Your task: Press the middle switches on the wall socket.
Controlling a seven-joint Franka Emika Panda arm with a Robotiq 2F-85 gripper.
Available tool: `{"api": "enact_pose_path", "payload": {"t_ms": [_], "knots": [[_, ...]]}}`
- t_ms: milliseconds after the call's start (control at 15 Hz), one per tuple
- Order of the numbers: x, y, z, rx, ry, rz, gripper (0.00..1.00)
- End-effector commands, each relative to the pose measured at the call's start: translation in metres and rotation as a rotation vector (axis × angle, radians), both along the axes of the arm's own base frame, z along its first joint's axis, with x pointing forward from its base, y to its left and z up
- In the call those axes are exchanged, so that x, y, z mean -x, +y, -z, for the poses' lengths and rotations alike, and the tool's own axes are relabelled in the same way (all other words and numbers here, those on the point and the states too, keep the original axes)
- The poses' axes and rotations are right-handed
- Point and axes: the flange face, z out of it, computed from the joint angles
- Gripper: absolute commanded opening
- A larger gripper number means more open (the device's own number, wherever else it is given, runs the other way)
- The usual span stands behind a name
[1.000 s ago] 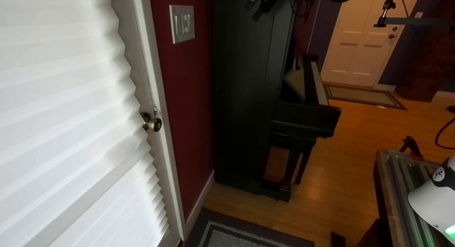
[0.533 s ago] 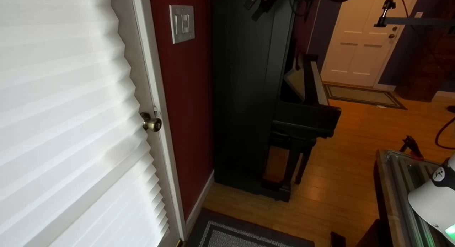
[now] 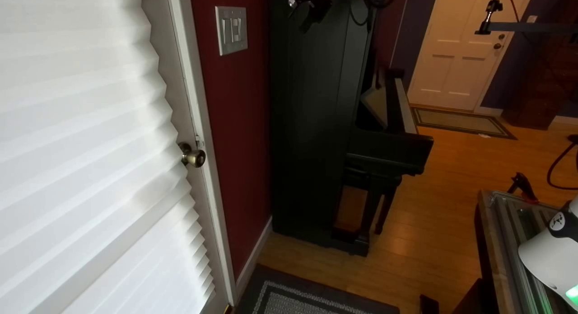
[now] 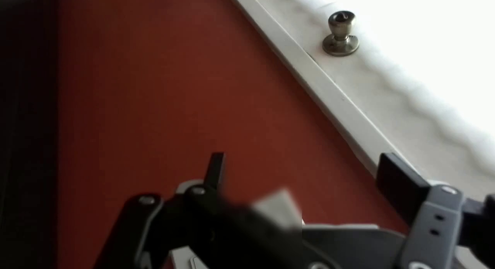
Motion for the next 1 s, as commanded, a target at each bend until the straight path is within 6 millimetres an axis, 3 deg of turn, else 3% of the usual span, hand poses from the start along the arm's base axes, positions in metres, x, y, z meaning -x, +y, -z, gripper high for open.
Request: {"api": "enact_pose_path", "payload": {"t_ms": [0, 133, 400, 733, 933], "knots": [[-0.039, -0.011, -0.010, -0.032, -0.021, 0.118, 0.75], [-0.050, -0.026, -0.016, -0.040, -0.050, 0.187, 0.68], [-0.071, -0.044, -0.019, -0.054, -0.093, 0.275, 0.38], [-0.103, -0.039, -0.010, -0.082, -0.088, 0.295, 0.03], [-0.123, -0.035, -0.005, -0.095, -0.085, 0.298, 0.00]]}}
